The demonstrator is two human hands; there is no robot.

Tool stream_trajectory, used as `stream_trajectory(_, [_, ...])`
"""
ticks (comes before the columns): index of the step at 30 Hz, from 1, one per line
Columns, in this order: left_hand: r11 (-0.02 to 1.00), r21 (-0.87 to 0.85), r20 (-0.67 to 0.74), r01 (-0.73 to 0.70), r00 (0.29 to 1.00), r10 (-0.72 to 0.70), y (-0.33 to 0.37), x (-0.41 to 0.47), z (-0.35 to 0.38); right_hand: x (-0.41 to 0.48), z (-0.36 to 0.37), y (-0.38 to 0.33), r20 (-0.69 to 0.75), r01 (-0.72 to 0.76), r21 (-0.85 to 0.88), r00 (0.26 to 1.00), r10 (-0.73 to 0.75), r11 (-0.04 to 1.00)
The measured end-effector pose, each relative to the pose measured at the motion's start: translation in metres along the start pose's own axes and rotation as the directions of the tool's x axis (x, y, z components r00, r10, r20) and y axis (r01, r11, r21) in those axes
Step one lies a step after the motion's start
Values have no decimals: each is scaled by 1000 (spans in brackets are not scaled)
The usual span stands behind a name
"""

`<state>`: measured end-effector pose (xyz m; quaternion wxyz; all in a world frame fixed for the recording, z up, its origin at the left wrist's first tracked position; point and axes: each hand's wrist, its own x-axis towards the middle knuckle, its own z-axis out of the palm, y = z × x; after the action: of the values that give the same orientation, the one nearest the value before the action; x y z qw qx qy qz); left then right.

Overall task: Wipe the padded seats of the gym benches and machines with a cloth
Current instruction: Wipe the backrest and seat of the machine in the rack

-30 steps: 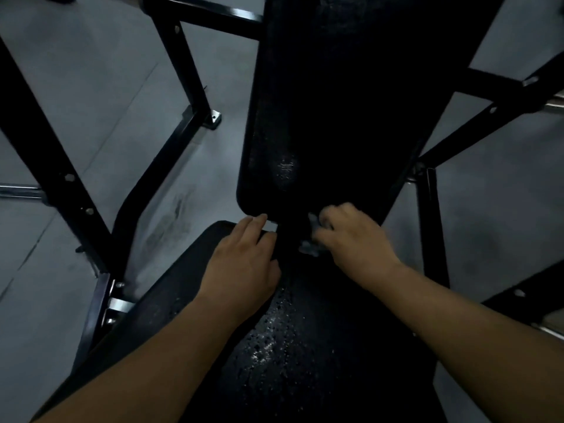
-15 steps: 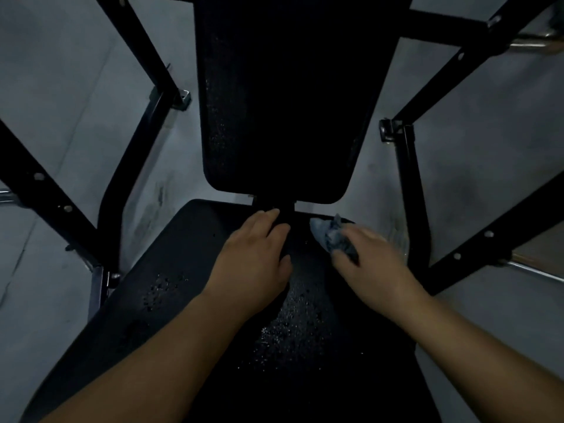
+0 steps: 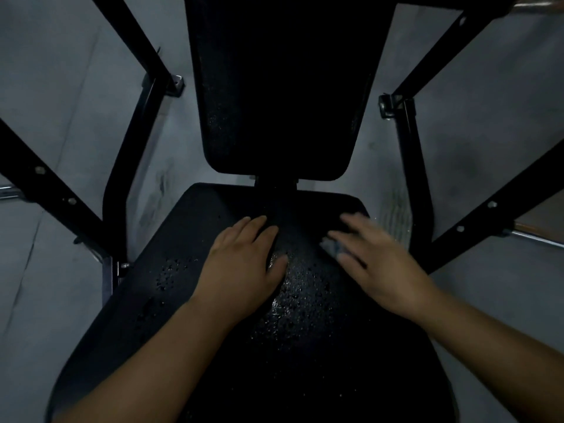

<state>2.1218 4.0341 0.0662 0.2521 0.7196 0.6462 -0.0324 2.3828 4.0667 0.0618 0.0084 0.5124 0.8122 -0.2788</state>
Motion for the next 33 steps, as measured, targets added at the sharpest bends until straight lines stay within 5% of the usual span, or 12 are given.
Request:
stream_trajectory(2, [1000,0,-8,-1,1000,1,-5,-7,-1,20,-2,14,-90,-190,-127,980,179,974])
stream_trajectory(5, [1000,-8,-28,-4,1000,4,-9,-9,0,73,8,-12,-104,-427,-49,901,420,903])
stream_trajectory(12, [1000,-8,-41,-25,999,25,-13,-11,2,13,2,-58,94,-132,261,989,111,956])
stream_trajectory(14, [999,0,-40,-36,999,36,-15,-12,1,-5,-6,-47,49,-56,204,998,47,977])
stream_trajectory(18, [999,13,-37,-37,999,38,-14,-14,2,-17,-6,-35,-109,-217,-160,973,201,963])
stream_trajectory(24, [1000,13,-49,-26,998,27,-9,-16,-1,-11,7,-80,-74,-409,190,901,428,893])
stream_trajectory(29, [999,-21,-51,-38,998,37,-10,-17,-2,-8,12,-108,-13,-176,431,980,201,885])
stream_trajectory(31, [999,-25,-43,-36,998,34,-11,-17,-2,-30,12,-94,-93,-133,441,977,192,888])
stream_trajectory(33, [999,-22,-42,-32,999,31,-10,-16,-2,-29,13,-67,-153,-181,254,962,224,950])
